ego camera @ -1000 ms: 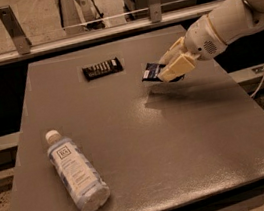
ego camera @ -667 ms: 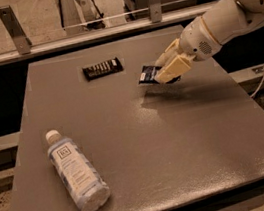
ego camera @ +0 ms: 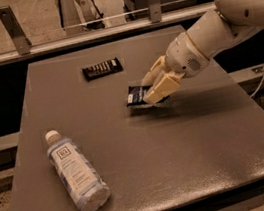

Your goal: Move rxbar blueberry near blue plastic bottle

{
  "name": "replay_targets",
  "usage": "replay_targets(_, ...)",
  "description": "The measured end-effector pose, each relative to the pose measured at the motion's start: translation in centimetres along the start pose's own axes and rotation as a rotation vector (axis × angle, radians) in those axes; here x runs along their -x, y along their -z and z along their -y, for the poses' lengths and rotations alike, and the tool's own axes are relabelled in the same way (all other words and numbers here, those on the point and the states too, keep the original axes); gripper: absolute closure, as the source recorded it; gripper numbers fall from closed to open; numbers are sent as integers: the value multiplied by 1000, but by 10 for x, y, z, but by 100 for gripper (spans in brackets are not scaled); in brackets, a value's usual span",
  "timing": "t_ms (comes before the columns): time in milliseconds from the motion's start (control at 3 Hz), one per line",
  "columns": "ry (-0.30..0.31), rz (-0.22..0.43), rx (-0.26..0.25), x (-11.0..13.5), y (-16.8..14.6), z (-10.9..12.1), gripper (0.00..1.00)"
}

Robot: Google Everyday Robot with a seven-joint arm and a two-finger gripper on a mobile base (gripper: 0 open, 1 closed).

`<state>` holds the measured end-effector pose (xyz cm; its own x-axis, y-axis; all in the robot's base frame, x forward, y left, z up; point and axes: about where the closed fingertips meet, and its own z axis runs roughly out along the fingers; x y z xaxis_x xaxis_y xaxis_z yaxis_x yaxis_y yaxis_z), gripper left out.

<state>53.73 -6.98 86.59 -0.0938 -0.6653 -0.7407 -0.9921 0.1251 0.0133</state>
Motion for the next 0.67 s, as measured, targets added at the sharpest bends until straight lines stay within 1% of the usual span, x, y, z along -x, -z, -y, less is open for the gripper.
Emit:
replay_targets(333,34,8,79,11,-27,-31,100)
replay_targets(667,57,22,159,20,-53,-56,100)
